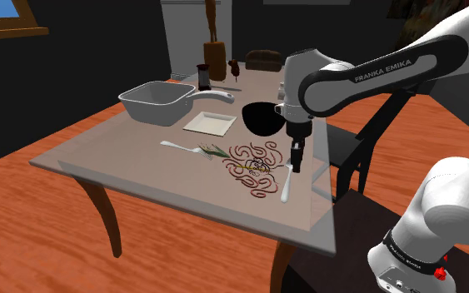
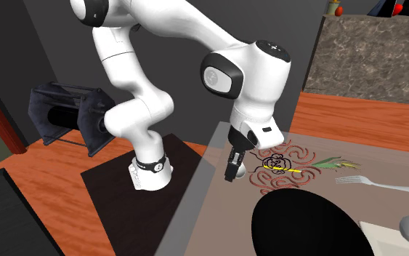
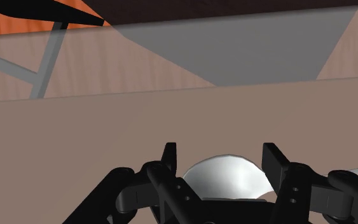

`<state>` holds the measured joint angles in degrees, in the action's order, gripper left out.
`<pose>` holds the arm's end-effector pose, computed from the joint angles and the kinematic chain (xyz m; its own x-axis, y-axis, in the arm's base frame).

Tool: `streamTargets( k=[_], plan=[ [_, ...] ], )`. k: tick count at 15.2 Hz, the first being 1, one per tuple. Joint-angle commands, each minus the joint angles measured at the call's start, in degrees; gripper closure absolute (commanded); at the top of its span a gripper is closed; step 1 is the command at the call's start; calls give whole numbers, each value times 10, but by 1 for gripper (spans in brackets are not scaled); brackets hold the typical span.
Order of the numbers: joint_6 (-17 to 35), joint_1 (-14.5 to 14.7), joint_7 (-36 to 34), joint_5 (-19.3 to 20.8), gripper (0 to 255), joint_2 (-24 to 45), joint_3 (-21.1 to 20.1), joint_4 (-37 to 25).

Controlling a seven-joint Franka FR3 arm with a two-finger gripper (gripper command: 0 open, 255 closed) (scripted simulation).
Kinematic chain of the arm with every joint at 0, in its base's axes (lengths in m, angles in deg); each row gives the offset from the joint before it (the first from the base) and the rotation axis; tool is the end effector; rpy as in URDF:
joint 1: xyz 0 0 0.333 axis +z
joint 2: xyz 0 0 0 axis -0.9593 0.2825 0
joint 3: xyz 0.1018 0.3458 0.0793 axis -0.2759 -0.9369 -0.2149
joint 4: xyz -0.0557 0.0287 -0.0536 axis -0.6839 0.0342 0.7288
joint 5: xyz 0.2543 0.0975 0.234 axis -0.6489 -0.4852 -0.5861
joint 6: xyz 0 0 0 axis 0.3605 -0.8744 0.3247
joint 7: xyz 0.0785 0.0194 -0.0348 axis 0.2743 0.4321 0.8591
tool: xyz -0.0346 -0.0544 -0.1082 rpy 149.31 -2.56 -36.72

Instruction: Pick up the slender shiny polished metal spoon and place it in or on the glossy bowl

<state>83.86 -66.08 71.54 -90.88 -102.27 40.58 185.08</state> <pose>0.3192 0.0948 0.4610 0.8645 0.4781 -0.1549 0.4787 -0.8772 -0.0356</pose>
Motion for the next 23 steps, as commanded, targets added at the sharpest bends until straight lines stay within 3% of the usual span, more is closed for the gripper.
streamTargets(
  k=[1, 5, 23],
  plan=[
    [0, 0, 0, 0, 255, 0, 0, 0],
    [0, 0, 0, 0, 255, 0, 0, 0],
    [-147, -1, 1, 3, 255, -33, 7, -114]
  ],
)
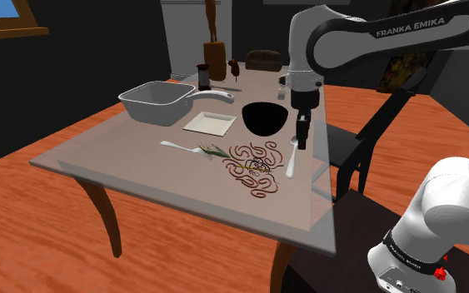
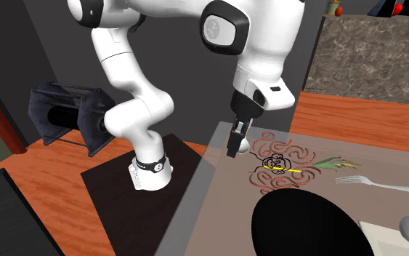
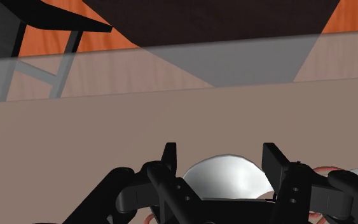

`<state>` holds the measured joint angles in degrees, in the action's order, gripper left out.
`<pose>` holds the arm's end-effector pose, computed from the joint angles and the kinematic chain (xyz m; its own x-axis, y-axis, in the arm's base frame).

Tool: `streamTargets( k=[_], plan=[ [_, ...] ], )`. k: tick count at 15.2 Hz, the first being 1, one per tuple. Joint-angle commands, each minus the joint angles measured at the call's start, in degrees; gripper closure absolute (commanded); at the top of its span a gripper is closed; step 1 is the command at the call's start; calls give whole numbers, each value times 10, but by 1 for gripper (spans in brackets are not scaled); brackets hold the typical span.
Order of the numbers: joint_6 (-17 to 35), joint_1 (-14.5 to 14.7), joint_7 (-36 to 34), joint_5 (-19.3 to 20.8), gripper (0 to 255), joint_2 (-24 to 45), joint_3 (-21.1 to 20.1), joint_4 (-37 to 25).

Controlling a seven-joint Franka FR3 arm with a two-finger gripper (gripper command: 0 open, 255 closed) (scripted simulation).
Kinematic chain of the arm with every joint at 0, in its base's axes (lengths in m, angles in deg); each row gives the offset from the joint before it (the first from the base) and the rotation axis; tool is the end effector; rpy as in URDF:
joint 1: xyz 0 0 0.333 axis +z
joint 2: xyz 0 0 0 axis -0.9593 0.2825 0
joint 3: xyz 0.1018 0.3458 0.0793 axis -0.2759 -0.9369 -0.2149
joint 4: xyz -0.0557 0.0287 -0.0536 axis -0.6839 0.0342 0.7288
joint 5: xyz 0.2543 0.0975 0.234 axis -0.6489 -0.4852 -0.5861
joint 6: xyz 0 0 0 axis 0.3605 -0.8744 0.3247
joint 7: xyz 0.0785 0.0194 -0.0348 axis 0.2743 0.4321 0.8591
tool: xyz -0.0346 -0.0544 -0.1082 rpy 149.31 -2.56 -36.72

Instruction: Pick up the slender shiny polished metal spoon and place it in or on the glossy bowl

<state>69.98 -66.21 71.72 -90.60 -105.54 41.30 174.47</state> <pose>0.3133 0.0935 0.5414 0.8645 0.4781 -0.1550 0.4787 -0.8773 -0.0357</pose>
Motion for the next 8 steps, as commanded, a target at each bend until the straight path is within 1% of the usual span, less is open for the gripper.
streamTargets(
  k=[1, 8],
  plan=[
    [-16, 0, 0, 0, 255, -1, 0, -15],
    [-70, -1, 0, 2, 255, -1, 3, -69]
  ],
)
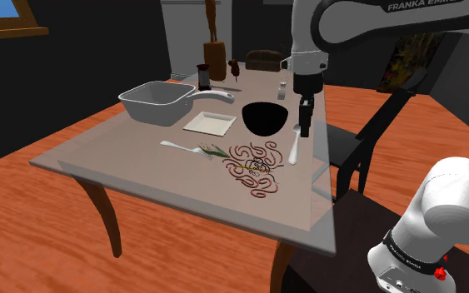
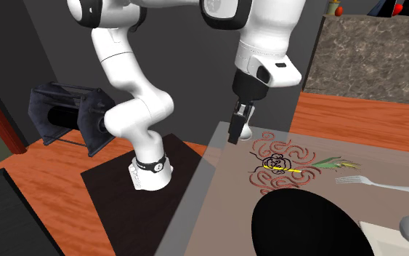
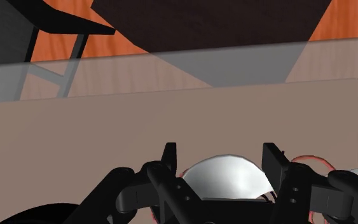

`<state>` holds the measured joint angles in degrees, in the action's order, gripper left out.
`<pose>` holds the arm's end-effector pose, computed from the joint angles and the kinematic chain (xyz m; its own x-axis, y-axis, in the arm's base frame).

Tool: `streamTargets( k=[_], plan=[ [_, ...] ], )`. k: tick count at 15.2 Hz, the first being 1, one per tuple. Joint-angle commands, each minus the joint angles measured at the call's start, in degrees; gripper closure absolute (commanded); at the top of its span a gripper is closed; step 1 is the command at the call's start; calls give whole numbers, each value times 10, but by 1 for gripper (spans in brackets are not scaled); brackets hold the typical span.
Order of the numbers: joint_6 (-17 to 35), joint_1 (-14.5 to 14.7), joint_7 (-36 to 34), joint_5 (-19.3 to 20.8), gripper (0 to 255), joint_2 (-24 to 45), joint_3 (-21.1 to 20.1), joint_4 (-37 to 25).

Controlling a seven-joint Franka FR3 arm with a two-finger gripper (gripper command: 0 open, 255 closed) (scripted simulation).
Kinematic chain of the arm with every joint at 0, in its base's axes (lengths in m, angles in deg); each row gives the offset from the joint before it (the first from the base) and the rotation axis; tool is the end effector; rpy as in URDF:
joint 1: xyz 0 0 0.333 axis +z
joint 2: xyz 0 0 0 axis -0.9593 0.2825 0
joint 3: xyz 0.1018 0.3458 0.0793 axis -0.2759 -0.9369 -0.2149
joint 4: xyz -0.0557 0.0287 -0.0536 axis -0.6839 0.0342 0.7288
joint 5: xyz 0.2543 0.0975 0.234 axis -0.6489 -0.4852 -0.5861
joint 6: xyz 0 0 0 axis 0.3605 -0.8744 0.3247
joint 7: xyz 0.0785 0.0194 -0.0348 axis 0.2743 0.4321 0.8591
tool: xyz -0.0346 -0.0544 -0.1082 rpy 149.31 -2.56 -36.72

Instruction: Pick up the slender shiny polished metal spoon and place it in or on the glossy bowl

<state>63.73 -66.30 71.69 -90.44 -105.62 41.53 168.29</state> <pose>0.3126 0.0936 0.5805 0.8645 0.4782 -0.1548 0.4788 -0.8772 -0.0358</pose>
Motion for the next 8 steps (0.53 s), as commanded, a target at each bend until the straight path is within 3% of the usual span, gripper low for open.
streamTargets(
  k=[1, 8],
  plan=[
    [-15, 0, 0, 0, 255, 1, 0, -15],
    [-55, -5, 8, 7, 255, 23, 8, -77]
  ],
)
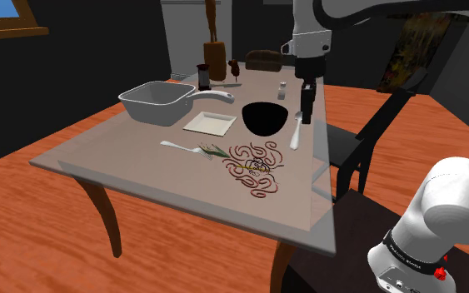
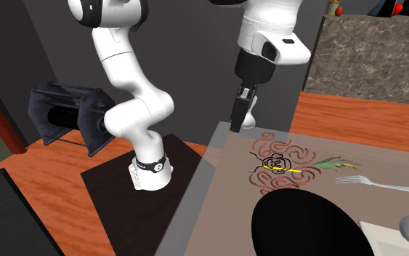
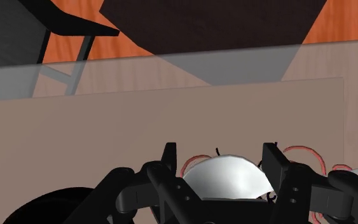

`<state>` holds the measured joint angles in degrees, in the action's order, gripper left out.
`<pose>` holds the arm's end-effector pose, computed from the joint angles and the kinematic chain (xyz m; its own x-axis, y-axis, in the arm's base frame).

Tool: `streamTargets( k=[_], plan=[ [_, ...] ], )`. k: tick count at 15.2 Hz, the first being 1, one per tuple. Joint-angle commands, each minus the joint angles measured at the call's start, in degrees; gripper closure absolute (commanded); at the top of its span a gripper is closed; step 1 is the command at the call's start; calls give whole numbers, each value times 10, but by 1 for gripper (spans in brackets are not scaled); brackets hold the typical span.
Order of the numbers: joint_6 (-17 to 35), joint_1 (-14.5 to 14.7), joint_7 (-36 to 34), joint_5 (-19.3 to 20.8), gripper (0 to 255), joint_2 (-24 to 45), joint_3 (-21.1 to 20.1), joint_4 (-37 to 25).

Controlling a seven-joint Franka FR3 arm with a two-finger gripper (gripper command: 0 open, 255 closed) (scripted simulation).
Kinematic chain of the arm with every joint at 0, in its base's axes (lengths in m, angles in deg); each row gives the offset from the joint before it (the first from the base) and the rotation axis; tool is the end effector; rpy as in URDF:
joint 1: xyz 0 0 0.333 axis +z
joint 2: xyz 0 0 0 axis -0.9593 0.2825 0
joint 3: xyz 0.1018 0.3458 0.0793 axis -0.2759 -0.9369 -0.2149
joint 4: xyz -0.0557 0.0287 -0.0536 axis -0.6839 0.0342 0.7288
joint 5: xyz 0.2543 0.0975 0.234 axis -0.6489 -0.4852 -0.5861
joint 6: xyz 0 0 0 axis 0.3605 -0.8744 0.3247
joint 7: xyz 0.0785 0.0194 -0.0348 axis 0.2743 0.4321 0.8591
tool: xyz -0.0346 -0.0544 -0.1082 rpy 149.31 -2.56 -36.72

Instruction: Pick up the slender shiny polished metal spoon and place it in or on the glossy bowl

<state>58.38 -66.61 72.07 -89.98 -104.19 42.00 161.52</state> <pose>0.3190 0.0907 0.6163 0.8645 0.4783 -0.1547 0.4789 -0.8771 -0.0356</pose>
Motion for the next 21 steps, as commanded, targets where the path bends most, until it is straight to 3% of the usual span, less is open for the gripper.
streamTargets(
  k=[1, 13, 21],
  plan=[
    [1, -6, 12, 8, 255, 25, 9, -24],
    [-9, -49, 106, 45, 255, 251, 66, -262],
    [-75, -80, 164, 45, 255, 446, 90, -525]
  ],
)
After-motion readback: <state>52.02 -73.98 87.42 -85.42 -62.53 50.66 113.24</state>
